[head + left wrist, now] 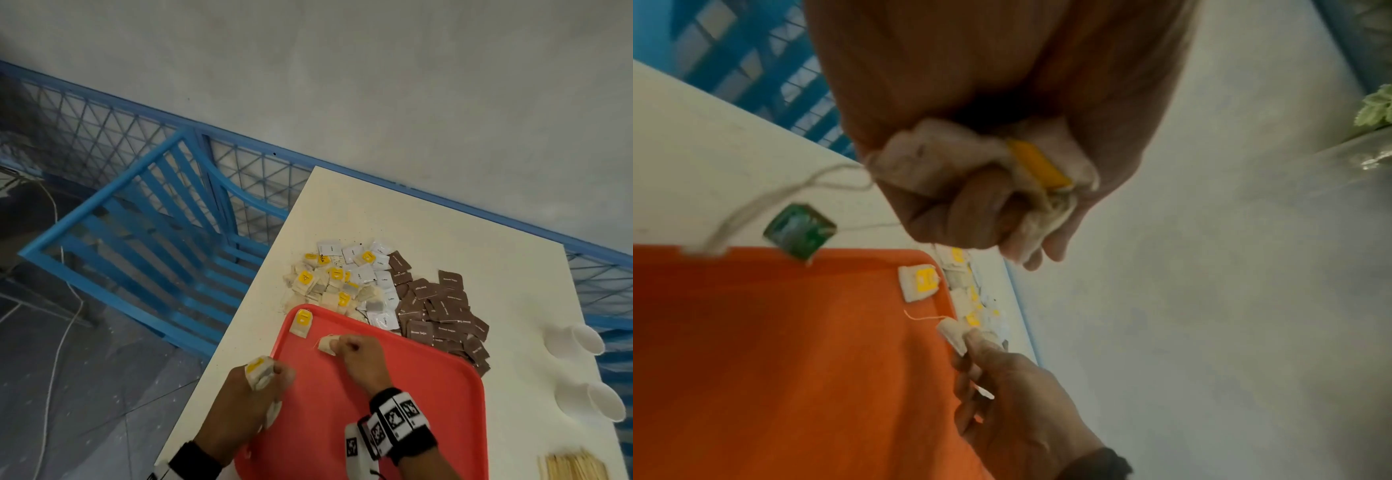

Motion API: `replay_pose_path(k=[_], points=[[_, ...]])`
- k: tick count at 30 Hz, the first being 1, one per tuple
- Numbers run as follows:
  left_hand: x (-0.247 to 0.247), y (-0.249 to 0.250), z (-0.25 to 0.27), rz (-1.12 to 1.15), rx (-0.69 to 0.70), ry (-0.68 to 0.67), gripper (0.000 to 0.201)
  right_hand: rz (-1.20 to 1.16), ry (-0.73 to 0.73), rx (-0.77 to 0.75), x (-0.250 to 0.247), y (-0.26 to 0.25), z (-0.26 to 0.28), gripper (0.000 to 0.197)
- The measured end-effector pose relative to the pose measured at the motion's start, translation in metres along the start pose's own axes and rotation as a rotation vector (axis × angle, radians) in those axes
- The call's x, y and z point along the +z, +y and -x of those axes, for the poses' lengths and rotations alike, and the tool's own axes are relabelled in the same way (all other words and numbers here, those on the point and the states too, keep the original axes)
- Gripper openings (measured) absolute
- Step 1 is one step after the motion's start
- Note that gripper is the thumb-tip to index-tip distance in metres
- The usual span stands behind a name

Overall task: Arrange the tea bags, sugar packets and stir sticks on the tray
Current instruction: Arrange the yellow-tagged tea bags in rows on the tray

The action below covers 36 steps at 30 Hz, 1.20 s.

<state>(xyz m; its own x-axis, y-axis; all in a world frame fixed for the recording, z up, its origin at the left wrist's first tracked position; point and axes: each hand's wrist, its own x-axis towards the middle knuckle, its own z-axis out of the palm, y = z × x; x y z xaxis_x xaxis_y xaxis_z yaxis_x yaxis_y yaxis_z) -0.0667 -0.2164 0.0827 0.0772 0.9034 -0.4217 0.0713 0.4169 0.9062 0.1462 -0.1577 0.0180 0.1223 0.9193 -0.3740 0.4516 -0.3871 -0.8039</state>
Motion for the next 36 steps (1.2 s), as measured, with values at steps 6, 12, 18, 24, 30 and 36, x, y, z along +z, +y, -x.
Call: replay_pose_path(k=[6,12,18,24,30,36], points=[[-0.033,-0.009,0.000,-0.069,-0.096,0.047,0.016,-0.035,0.062,0.092,0.033,-0.001,-0.041,0.019],[-0.036,-0.004,0.001,-0.079,-0.112,0.033,0.021,0.104,0.120,0.199,0.039,0.010,-0.048,0.017],[-0.039,0.006,-0.002,-0.033,-0.094,0.034,0.021,0.143,0.169,0.226,0.044,0.000,-0.048,0.024],[-0.031,0.031,0.000,0.258,-0.192,-0.070,0.030,0.148,0.009,-0.185,0.011,-0.041,-0.001,0.019],[0.009,0.056,-0.004,0.616,-0.306,-0.238,0.032,-0.462,-0.642,-0.102,-0.005,-0.068,0.055,0.044],[0.042,0.071,0.003,0.751,-0.366,-0.211,0.037,-0.693,-0.617,0.023,-0.040,-0.052,0.088,0.024]])
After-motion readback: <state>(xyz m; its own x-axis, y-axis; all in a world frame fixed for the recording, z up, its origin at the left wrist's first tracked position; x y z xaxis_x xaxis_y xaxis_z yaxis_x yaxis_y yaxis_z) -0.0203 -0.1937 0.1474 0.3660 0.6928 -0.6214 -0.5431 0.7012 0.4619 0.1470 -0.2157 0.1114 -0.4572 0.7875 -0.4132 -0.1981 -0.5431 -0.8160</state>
